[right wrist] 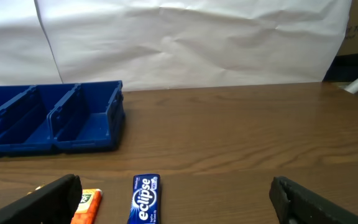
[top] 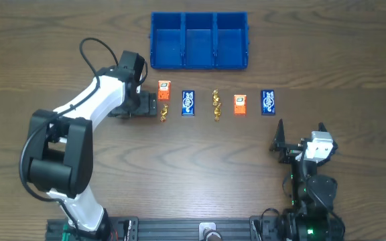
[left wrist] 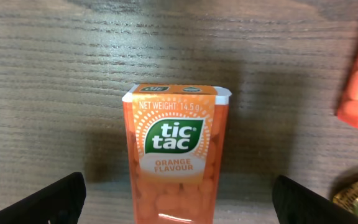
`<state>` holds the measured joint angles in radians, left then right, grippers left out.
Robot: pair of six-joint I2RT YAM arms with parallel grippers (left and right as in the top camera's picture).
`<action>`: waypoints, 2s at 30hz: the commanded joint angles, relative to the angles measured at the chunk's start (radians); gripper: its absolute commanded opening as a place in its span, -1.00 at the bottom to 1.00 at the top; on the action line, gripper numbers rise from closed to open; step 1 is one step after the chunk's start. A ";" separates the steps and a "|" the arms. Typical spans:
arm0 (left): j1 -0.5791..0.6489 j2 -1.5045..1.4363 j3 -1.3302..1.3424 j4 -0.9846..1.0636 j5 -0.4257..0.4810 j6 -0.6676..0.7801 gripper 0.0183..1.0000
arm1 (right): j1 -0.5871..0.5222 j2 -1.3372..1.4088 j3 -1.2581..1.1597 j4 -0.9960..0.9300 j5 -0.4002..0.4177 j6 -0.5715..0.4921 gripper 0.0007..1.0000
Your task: Sort Candies Into Trays
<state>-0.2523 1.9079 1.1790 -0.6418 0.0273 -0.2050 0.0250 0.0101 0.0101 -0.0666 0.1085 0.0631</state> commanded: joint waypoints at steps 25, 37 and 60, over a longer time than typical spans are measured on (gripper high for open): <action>-0.124 0.078 0.911 -0.359 -0.194 -0.169 -0.45 | 0.006 -0.007 -0.002 -0.003 0.002 -0.009 1.00; -0.123 0.446 1.130 -0.373 -0.134 -0.158 -0.41 | 0.006 -0.007 -0.002 -0.003 0.002 -0.009 1.00; -0.278 -0.192 0.491 -0.222 -0.290 -0.296 0.77 | 0.006 -0.007 -0.002 -0.003 0.002 -0.009 1.00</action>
<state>-0.5415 1.7790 1.9358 -0.9413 -0.2077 -0.4297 0.0250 0.0082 0.0101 -0.0666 0.1081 0.0631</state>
